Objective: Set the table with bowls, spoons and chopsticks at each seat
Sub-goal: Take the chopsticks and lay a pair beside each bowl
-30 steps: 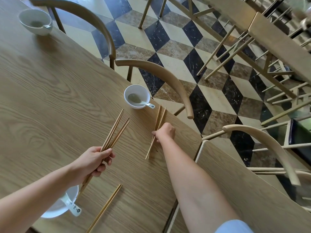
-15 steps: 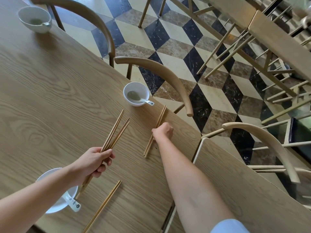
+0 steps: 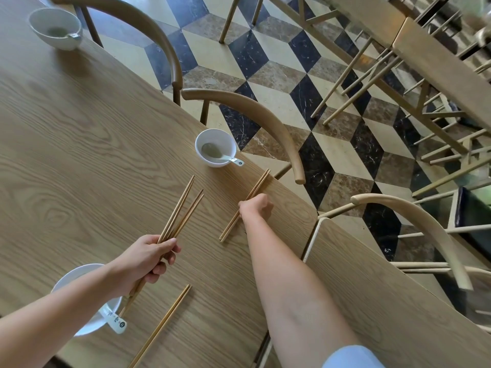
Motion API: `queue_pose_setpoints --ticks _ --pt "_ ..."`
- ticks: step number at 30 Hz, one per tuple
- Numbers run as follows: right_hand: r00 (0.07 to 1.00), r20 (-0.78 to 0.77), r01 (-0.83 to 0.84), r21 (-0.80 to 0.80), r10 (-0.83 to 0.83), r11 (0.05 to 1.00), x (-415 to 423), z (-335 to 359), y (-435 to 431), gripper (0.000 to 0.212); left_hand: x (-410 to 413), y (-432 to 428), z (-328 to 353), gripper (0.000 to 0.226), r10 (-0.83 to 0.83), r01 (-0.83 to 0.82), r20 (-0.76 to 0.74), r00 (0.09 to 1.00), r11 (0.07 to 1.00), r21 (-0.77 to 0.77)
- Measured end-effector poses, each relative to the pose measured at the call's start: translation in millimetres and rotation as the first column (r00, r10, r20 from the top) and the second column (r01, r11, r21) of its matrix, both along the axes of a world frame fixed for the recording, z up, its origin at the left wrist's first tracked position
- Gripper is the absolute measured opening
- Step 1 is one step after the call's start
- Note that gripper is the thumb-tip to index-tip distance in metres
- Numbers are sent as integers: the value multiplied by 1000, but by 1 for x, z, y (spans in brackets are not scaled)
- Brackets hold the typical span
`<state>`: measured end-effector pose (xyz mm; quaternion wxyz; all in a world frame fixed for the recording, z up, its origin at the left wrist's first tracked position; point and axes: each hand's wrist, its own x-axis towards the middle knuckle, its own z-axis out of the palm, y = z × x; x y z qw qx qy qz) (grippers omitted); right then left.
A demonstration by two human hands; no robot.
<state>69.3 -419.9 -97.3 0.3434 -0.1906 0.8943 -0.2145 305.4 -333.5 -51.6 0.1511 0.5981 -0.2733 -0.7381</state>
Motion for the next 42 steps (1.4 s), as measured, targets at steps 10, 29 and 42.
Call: queue_pose_setpoints --ticks 10,29,42 --pt "990 -25 143 19 -142 990 7 -15 -14 27 3 0 -1 26 27 -27 -14 1000 999 21" --pt "953 66 299 -40 -296 953 6 -16 -8 15 5 -2 1 25 6 -6 -7 1000 1000 8" --pt "996 -64 69 55 -66 996 0 -31 -10 26 2 3 5 24 -16 16 -2 1000 1000 18"
